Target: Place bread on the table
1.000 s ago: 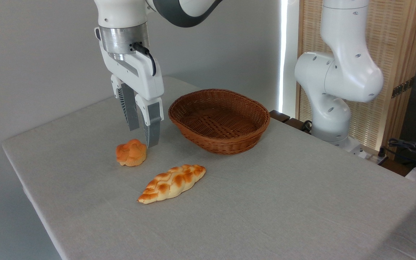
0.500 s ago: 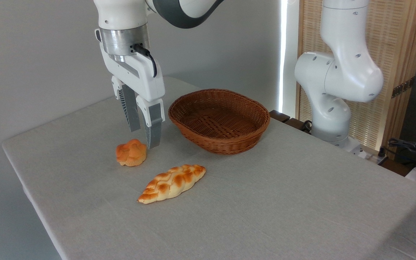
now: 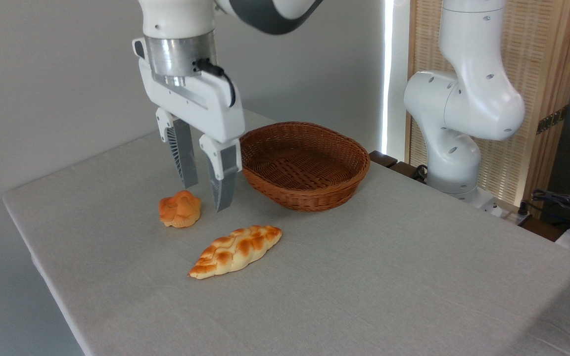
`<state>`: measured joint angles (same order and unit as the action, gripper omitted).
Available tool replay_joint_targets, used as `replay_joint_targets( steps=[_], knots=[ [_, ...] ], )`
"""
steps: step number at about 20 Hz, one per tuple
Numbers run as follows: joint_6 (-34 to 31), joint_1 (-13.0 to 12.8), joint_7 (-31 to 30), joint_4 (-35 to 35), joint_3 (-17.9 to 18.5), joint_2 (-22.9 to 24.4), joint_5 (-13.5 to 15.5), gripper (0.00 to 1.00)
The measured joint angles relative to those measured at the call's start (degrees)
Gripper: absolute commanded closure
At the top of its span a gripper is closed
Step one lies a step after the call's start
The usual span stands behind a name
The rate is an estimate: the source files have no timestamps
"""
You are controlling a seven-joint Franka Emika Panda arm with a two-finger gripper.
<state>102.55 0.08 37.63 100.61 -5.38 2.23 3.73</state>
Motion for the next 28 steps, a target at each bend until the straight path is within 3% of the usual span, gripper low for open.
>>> replay_joint_targets(
  steps=[5, 28],
  knots=[
    [-5.25, -0.8, 0.0, -4.91, 0.6, -0.98, 0.0, 0.0],
    [-5.86, -1.16, -0.07, -5.99, 1.14, -1.61, 0.0, 0.0]
  ],
)
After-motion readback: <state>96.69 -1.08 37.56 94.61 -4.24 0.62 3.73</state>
